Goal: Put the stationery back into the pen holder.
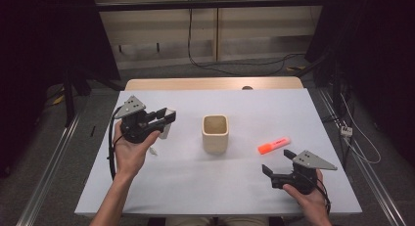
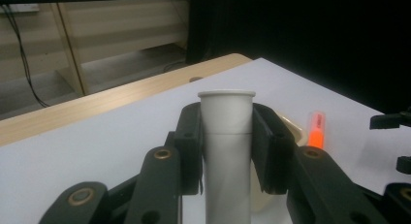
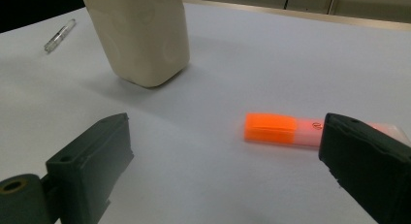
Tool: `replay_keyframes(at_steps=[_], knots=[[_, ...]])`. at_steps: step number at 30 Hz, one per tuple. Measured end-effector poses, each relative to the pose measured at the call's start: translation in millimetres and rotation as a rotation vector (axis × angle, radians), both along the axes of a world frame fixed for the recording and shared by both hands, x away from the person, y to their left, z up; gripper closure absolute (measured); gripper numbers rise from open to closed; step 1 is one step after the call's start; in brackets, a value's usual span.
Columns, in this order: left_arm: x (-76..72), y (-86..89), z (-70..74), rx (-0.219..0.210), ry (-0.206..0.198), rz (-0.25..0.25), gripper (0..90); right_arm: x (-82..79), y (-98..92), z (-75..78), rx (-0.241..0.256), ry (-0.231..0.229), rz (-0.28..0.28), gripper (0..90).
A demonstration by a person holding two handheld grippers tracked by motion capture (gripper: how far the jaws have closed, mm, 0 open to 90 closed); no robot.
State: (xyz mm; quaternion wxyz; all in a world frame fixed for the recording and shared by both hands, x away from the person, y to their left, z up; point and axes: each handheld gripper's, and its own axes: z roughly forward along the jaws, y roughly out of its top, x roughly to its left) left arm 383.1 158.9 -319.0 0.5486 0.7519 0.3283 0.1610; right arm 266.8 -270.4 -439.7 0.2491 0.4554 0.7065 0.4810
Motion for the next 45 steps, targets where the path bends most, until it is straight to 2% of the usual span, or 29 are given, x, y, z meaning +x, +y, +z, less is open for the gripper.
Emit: replay_keyframes(at_steps=[3,7,12,15,18,21,24,25,28,29,31,33,34,40,45], knots=[[0.3,-6.9,4.2,0.007,-0.006,-0.004,67.7,0.3,-0.3,-0.2,0.000,0.002,-0.002,4.5],[0.4,-14.7,8.0,-0.014,-0.014,-0.015,67.6,-0.1,0.9,0.2,-0.001,-0.001,0.000,4.5],[1.9,-27.3,3.7,-0.050,0.009,-0.037,67.6,0.2,2.7,0.4,-0.003,-0.002,0.007,4.5],[2.3,-35.1,2.1,-0.053,0.008,-0.046,67.6,1.2,3.2,0.4,-0.004,-0.001,0.008,4.5],[4.9,-41.3,3.5,-0.053,-0.010,-0.046,67.6,2.3,2.7,0.3,-0.002,-0.003,0.011,4.5],[7.1,-46.8,4.9,-0.048,-0.021,-0.033,67.6,2.0,1.4,0.5,0.000,-0.004,0.006,4.5],[10.3,-52.3,5.7,-0.068,-0.016,-0.048,67.6,1.6,1.0,0.8,0.002,-0.005,0.006,4.4],[11.0,-54.5,6.1,-0.060,-0.025,-0.048,67.6,1.7,1.3,0.7,0.001,-0.004,0.006,4.4],[12.8,-61.2,6.5,-0.072,-0.015,-0.069,67.6,2.1,2.2,0.4,-0.001,-0.003,0.012,4.4],[11.9,-63.7,7.3,-0.062,-0.020,-0.068,67.6,2.3,2.4,0.3,0.000,-0.002,0.013,4.4],[7.1,-69.2,10.3,-0.056,-0.045,-0.085,67.6,2.4,2.2,0.3,-0.002,-0.001,0.012,4.4],[3.7,-76.5,12.9,-0.025,-0.080,-0.097,67.6,2.4,1.8,0.3,0.002,-0.001,0.011,4.4],[4.2,-79.7,13.1,-0.019,-0.083,-0.099,67.6,2.5,1.6,0.3,0.003,0.001,0.009,4.4],[13.8,-90.5,9.2,-0.046,-0.057,-0.109,67.6,1.1,2.5,0.7,0.002,-0.004,0.015,4.4],[15.1,-99.6,9.0,-0.041,-0.056,-0.097,67.6,2.0,2.2,0.4,-0.001,-0.002,0.018,4.4]])
